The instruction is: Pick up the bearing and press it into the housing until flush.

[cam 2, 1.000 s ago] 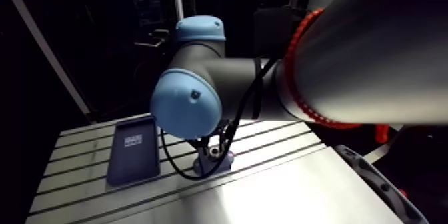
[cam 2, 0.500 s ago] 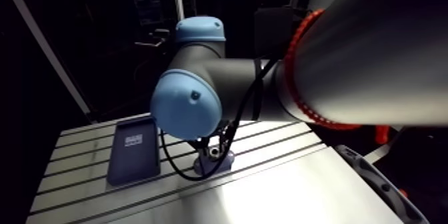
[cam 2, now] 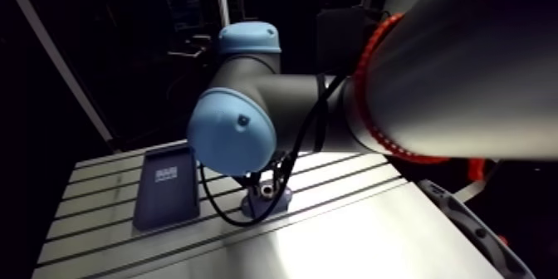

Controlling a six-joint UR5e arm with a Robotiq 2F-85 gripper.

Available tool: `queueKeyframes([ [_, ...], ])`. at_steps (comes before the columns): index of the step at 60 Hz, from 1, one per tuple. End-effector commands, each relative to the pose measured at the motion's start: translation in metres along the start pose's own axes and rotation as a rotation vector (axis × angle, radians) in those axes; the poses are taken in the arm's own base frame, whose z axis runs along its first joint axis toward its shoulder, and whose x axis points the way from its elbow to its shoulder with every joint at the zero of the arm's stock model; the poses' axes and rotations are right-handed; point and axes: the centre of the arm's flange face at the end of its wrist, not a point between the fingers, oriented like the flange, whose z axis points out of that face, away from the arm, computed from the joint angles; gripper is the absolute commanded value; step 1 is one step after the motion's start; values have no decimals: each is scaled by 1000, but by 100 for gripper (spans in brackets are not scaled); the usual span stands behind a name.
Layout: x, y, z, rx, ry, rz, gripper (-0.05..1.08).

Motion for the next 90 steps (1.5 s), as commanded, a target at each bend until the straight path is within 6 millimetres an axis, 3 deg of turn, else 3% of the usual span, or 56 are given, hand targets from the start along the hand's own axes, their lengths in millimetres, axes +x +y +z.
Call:
queueKeyframes([
  [1,1,0,0,-6,14,-1,62],
  [90,-2,-1,3,-6,10,-6,62],
])
